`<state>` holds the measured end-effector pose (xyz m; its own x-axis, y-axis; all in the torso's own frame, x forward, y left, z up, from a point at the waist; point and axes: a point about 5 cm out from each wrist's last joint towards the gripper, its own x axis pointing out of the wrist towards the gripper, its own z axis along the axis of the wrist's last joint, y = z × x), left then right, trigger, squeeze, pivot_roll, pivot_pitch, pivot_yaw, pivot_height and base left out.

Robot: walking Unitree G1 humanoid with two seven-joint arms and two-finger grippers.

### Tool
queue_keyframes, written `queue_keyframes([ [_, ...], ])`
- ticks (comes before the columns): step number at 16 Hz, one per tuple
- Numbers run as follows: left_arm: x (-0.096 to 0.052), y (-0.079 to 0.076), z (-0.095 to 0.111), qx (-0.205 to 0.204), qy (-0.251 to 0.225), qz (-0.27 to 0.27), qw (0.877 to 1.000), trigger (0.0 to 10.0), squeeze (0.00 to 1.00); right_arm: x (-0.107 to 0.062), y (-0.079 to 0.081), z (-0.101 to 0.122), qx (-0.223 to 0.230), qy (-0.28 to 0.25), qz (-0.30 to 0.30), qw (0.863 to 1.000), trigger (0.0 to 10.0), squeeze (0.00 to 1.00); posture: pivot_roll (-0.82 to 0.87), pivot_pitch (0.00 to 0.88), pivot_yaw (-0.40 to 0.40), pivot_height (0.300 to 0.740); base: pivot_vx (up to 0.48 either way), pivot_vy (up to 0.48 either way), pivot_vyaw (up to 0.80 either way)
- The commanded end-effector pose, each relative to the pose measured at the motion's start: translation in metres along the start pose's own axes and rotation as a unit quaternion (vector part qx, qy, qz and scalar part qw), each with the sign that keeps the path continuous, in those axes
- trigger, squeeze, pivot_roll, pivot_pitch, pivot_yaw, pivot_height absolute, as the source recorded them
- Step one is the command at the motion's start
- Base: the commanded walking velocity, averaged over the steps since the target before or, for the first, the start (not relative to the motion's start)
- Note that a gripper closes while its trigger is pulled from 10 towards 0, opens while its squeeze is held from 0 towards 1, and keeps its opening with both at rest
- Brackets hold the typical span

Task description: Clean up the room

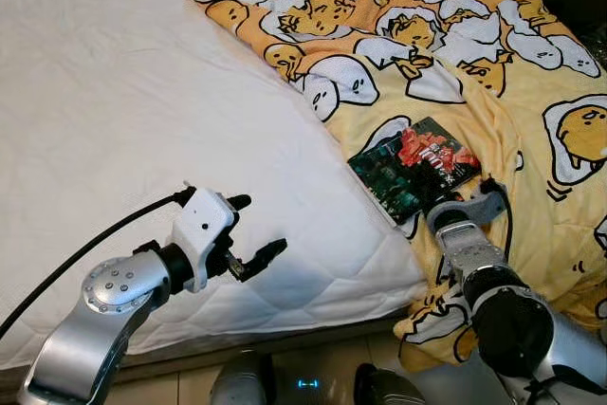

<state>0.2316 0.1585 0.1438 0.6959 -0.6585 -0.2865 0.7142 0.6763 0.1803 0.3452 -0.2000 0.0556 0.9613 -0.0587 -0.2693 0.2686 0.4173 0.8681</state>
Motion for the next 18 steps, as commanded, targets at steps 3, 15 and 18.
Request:
queue_keyframes([
  [3, -0.002, -0.001, 0.002, 0.003, -0.002, 0.003, 1.0, 10.0, 0.56, 0.003, 0.008, 0.01, 0.007, -0.024, 0.026, 0.999, 0.0, 0.0, 0.27, 0.193, 0.019, 0.74, 0.0, 0.0, 0.0],
  [15, 0.008, -0.001, -0.001, 0.005, -0.01, 0.004, 1.0, 10.0, 0.56, 0.003, 0.016, -0.008, -0.068, 0.029, 0.075, 0.994, 0.0, 0.0, 0.23, 0.163, 0.016, 0.74, 0.0, 0.0, 0.0],
  [18, 0.012, 0.0, 0.001, 0.008, -0.015, -0.002, 1.0, 10.0, 0.56, 0.004, 0.019, -0.003, -0.068, 0.021, 0.077, 0.994, 0.0, 0.0, 0.23, 0.159, 0.024, 0.74, 0.0, 0.0, 0.0],
])
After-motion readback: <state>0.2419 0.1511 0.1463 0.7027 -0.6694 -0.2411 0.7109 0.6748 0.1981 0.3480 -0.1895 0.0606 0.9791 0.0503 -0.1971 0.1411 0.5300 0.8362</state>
